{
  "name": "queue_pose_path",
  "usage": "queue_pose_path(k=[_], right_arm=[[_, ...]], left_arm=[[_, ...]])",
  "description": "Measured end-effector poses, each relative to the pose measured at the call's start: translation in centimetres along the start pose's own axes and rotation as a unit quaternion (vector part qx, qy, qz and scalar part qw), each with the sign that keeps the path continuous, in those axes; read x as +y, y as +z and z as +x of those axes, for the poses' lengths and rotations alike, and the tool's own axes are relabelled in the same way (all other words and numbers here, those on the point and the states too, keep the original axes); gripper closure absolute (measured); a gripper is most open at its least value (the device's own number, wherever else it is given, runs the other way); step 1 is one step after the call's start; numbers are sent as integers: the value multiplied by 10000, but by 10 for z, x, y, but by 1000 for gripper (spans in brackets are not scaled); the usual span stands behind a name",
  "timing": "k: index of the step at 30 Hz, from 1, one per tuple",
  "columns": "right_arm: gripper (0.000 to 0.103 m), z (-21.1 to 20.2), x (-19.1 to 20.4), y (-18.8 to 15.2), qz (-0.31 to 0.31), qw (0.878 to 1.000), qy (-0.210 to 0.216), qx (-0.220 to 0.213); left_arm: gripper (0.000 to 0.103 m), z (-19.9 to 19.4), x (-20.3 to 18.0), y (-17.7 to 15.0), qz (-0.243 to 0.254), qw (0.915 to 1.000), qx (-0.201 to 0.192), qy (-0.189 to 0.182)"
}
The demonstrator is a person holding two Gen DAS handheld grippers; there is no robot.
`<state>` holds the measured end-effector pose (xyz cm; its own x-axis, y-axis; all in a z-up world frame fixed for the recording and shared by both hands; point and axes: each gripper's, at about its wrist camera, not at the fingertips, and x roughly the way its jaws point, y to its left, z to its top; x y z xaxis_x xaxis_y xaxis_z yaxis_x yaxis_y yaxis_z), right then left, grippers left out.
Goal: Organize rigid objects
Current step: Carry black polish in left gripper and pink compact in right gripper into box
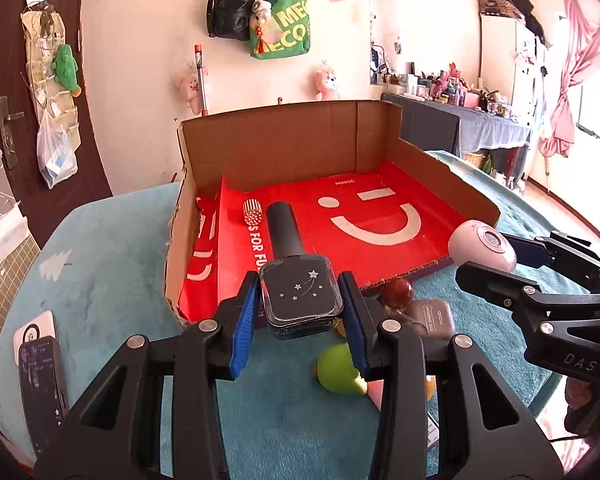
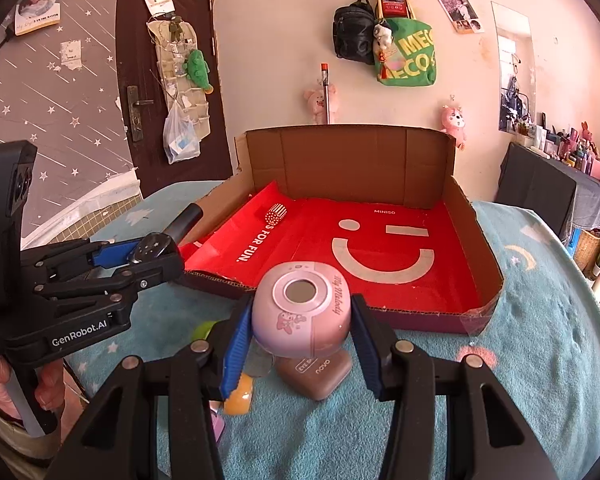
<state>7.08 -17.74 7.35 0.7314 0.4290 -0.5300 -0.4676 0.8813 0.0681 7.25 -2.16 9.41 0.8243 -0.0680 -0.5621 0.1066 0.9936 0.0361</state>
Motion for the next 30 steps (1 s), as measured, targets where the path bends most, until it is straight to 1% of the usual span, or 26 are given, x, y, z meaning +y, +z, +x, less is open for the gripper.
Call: queue_pose_path(k=[5,8,10,13,19,25,30], right_arm=[[53,8,-9,18,58,10000,-5,60],[53,14,-16,31,114,9999,-43,84],[53,19,-22,39,163,9998,-88,110],[53,29,-30,49,193,9995,-189,130],[53,62,-45,62,312,9982,-327,385],[53,96,-61,70,449,9960,-466,623],[53,119,-69,74,422,9938,-597,840]], left_arm=[[66,3,4,22,-4,9997,-227,-17],[66,11,8,33,-2,9997,-246,41],[66,19,12,40,-36,9998,-217,-5],[66,33,18,50,-114,9998,-114,-70],[66,68,24,59,-176,9997,176,0],[66,100,30,64,-306,9982,511,-83],[66,125,33,60,-353,9962,795,-86]])
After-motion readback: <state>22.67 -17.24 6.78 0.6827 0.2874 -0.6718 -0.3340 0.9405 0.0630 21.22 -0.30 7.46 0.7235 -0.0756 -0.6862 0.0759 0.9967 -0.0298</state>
